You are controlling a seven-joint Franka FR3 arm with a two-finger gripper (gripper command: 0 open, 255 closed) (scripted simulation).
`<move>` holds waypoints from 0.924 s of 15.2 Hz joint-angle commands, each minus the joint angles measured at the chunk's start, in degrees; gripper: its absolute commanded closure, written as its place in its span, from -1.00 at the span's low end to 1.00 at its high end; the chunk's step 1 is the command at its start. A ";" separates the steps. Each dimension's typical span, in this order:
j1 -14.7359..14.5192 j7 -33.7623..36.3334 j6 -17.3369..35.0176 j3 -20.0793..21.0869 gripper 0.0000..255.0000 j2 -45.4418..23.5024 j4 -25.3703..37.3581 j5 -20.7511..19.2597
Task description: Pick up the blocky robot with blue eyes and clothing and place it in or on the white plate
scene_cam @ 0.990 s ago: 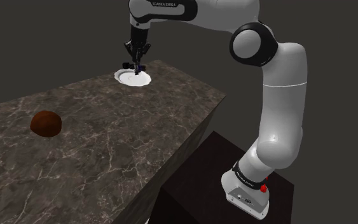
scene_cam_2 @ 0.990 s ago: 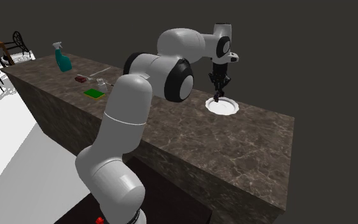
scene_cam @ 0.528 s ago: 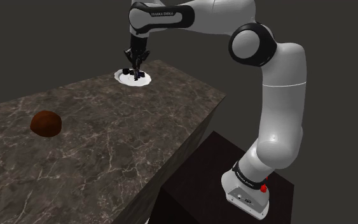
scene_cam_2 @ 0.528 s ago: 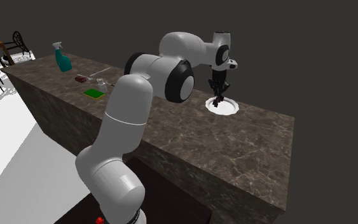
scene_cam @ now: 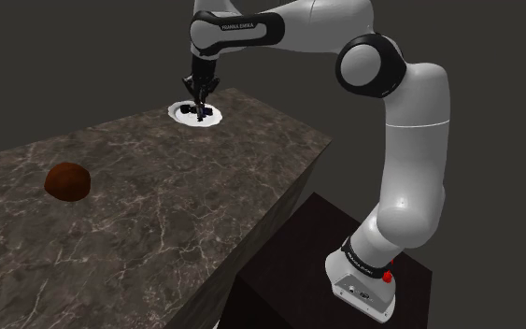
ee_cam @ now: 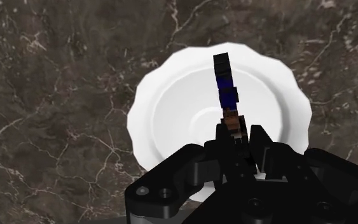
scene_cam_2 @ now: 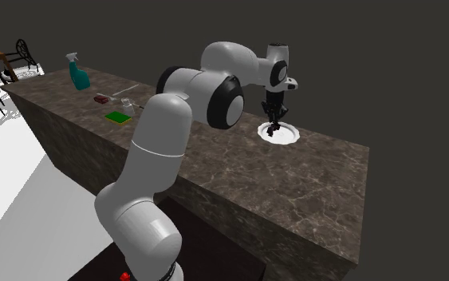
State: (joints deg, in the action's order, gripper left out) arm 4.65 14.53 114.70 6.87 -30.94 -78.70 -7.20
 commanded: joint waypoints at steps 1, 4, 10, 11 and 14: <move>-0.06 0.01 0.01 0.02 1.00 -0.68 -0.08 0.02; 0.14 -0.12 0.58 0.00 -1.00 -0.35 -0.98 0.05; -0.10 -0.06 -1.54 0.09 -1.00 -0.07 0.86 0.12; -0.15 -0.14 -3.14 0.15 -1.00 0.48 1.92 0.22; -0.27 -0.27 -6.11 0.25 -1.00 1.26 4.12 0.37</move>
State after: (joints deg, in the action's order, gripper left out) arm 4.40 14.24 109.16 7.08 -30.21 -74.56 -6.89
